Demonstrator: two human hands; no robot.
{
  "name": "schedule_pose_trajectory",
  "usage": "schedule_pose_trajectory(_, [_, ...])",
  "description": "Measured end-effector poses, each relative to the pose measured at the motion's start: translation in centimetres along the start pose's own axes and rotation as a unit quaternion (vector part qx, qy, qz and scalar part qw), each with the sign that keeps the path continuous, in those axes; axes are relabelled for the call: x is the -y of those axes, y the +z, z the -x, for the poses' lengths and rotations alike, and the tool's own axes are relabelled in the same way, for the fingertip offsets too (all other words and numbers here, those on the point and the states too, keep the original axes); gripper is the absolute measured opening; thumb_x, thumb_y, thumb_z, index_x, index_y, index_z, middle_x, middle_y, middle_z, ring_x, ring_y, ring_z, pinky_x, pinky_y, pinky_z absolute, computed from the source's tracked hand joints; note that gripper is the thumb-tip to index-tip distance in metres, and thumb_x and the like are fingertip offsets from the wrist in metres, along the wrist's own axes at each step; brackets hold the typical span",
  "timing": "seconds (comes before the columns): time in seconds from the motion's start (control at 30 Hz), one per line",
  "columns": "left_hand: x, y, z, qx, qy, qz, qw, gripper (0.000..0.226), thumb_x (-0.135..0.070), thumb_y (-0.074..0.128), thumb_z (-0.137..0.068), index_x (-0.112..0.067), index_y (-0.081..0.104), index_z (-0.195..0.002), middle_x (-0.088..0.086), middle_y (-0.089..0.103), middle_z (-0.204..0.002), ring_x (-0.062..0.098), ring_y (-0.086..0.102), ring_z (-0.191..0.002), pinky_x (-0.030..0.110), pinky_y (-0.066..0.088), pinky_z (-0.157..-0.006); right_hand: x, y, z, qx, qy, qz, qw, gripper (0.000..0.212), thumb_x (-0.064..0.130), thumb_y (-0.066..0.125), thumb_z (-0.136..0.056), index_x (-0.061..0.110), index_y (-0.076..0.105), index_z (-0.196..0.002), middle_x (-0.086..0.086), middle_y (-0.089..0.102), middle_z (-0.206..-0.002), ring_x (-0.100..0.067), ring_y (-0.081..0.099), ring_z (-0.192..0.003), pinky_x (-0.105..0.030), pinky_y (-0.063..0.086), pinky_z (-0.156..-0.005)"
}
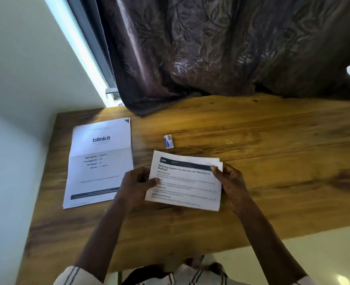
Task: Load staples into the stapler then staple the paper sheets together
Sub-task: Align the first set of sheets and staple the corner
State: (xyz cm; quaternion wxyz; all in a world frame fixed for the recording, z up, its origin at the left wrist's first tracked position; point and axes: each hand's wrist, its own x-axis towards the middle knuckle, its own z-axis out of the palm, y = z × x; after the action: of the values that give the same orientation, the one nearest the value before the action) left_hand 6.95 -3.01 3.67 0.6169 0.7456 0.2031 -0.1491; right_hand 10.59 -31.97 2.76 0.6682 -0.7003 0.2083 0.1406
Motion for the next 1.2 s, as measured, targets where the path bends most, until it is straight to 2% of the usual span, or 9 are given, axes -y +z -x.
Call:
schedule_pose_trajectory(0.17, [0.7, 0.5, 0.0, -0.020, -0.002, 0.000, 1.000, 0.022, -0.017, 0.076, -0.092, -0.016, 0.072, -0.114, 0.006, 0.080, -0.106, 0.025, 0.078, -0.097, 0.045, 0.064, -0.084, 0.1, -0.3, -1.1, 0.013, -0.053, 0.103, 0.993, 0.011, 0.019, 0.083, -0.086, 0.016, 0.073, -0.090, -0.002, 0.077, -0.089, -0.018, 0.072, -0.080, -0.035, 0.060, -0.072])
schedule_pose_trajectory(0.23, [0.4, 0.9, -0.4, -0.064, 0.036, -0.011, 0.997, 0.023, -0.016, 0.076, -0.093, -0.022, 0.071, -0.114, 0.009, 0.079, -0.100, 0.023, 0.078, -0.091, 0.031, 0.062, -0.071, 0.1, -0.2, -1.3, 0.019, -0.072, 0.155, 0.985, 0.018, 0.025, 0.083, -0.085, 0.012, 0.070, -0.081, -0.005, 0.075, -0.081, -0.013, 0.069, -0.074, -0.038, 0.059, -0.068])
schedule_pose_trajectory(0.33, [0.5, 1.0, -1.3, -0.080, 0.085, -0.115, 0.987, 0.024, -0.023, 0.076, -0.093, -0.038, 0.070, -0.112, 0.003, 0.076, -0.097, 0.018, 0.075, -0.087, 0.031, 0.059, -0.071, -0.4, -0.1, -1.8, 0.006, -0.095, 0.203, 0.974, 0.032, 0.028, 0.083, -0.085, 0.003, 0.065, -0.078, -0.005, 0.069, -0.071, -0.008, 0.060, -0.063, -0.035, 0.049, -0.058])
schedule_pose_trajectory(0.4, [0.7, 0.9, -1.5, -0.083, 0.096, -0.167, 0.978, 0.021, -0.023, 0.075, -0.093, -0.039, 0.073, -0.107, -0.003, 0.076, -0.095, 0.015, 0.073, -0.087, 0.030, 0.058, -0.071, -0.2, -0.2, -1.9, 0.027, -0.087, 0.196, 0.976, 0.014, 0.024, 0.080, -0.088, 0.018, 0.068, -0.085, 0.009, 0.071, -0.080, 0.000, 0.066, -0.069, -0.022, 0.052, -0.060])
schedule_pose_trajectory(0.53, [0.9, 1.0, -1.6, -0.085, 0.102, -0.190, 0.973, 0.022, -0.019, 0.074, -0.094, -0.038, 0.077, -0.105, -0.007, 0.077, -0.096, 0.010, 0.072, -0.087, 0.023, 0.052, -0.070, 0.3, -1.0, -2.2, 0.091, -0.071, 0.139, 0.984, 0.027, 0.015, 0.075, -0.092, 0.039, 0.068, -0.100, 0.010, 0.073, -0.099, -0.002, 0.073, -0.081, -0.020, 0.060, -0.062])
schedule_pose_trajectory(0.7, [1.5, 0.3, -1.9, -0.064, 0.093, -0.149, 0.982, 0.021, -0.019, 0.075, -0.093, -0.033, 0.079, -0.108, -0.006, 0.079, -0.098, 0.015, 0.076, -0.090, 0.038, 0.063, -0.080, 0.1, -1.2, -2.7, 0.088, -0.089, 0.138, 0.982, 0.019, 0.011, 0.077, -0.090, 0.030, 0.076, -0.095, 0.007, 0.077, -0.095, -0.008, 0.075, -0.086, -0.027, 0.064, -0.070])
schedule_pose_trajectory(0.83, [1.4, 0.2, -2.0, -0.084, 0.102, -0.161, 0.978, 0.016, -0.021, 0.079, -0.090, -0.031, 0.080, -0.103, -0.006, 0.079, -0.095, 0.015, 0.075, -0.088, 0.035, 0.062, -0.077, -0.2, -0.8, -3.2, 0.066, -0.124, 0.165, 0.976, 0.014, 0.009, 0.075, -0.091, 0.018, 0.079, -0.101, 0.011, 0.075, -0.092, 0.008, 0.070, -0.078, -0.013, 0.057, -0.065])
schedule_pose_trajectory(1.07, [1.3, 0.0, -2.2, -0.093, 0.101, -0.163, 0.977, 0.013, -0.023, 0.085, -0.085, -0.028, 0.080, -0.096, -0.008, 0.079, -0.088, 0.013, 0.075, -0.083, 0.033, 0.061, -0.071, -0.7, -0.4, -3.9, 0.045, -0.150, 0.214, 0.964, 0.018, 0.009, 0.073, -0.093, 0.022, 0.080, -0.102, 0.012, 0.077, -0.097, 0.000, 0.072, -0.089, -0.025, 0.060, -0.079])
schedule_pose_trajectory(1.2, [1.4, -0.2, -2.1, -0.104, 0.112, -0.174, 0.973, 0.013, -0.028, 0.087, -0.081, -0.030, 0.081, -0.092, -0.015, 0.079, -0.084, 0.005, 0.073, -0.079, 0.028, 0.057, -0.068, -1.1, 0.2, -3.3, 0.006, -0.200, 0.256, 0.946, 0.021, 0.010, 0.069, -0.095, 0.025, 0.080, -0.104, 0.015, 0.076, -0.099, 0.004, 0.069, -0.089, -0.018, 0.057, -0.077])
